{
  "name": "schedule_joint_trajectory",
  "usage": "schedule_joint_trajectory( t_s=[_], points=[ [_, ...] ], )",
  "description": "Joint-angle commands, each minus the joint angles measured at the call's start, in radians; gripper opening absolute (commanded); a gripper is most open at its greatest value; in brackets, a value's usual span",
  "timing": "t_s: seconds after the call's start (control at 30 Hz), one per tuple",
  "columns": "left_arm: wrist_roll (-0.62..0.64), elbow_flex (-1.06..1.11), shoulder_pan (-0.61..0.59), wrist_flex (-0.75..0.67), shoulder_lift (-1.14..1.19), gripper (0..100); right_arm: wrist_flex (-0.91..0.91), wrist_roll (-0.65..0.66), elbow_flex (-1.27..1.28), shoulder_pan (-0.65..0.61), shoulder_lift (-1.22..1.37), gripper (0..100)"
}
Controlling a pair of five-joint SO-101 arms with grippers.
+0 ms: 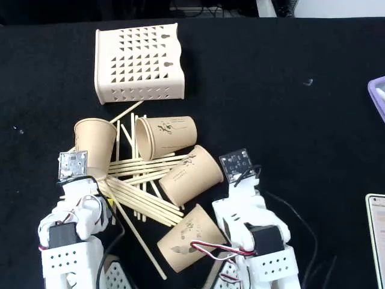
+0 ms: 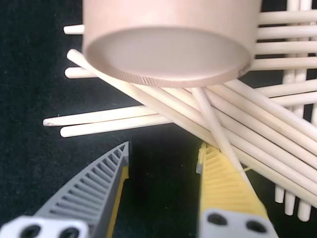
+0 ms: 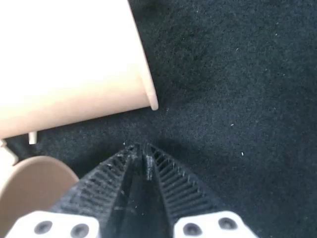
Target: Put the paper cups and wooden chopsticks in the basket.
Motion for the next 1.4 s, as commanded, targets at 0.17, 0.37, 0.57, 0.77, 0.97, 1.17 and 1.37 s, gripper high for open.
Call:
schedule_joint_trajectory(
  t_s=[0.17,0.37,0.57,0.77,0.97,1.17,1.37],
  points=[
    [-0.003,0.005,-0.010,0.002,0.002,22,0.008,-0.005,-0.001,0.017,-0.097,1.1],
    [-0.003,0.005,-0.010,0.002,0.002,22,0.008,-0.005,-0.001,0.017,-0.097,1.1],
    [-0.005,0.005,-0.010,0.002,0.002,22,0.008,-0.005,-0.001,0.017,-0.097,1.1],
    [-0.005,0.005,-0.010,0.002,0.002,22,0.008,-0.005,-0.001,0.017,-0.097,1.1],
    [-0.005,0.005,-0.008,0.002,0.002,22,0.008,-0.006,-0.001,0.017,-0.097,1.1],
    [0.000,0.005,-0.008,0.000,0.002,22,0.008,-0.009,-0.001,0.015,-0.097,1.1],
    [-0.008,-0.008,-0.022,-0.038,0.000,22,0.002,-0.006,-0.001,0.015,-0.097,1.1]
  ],
)
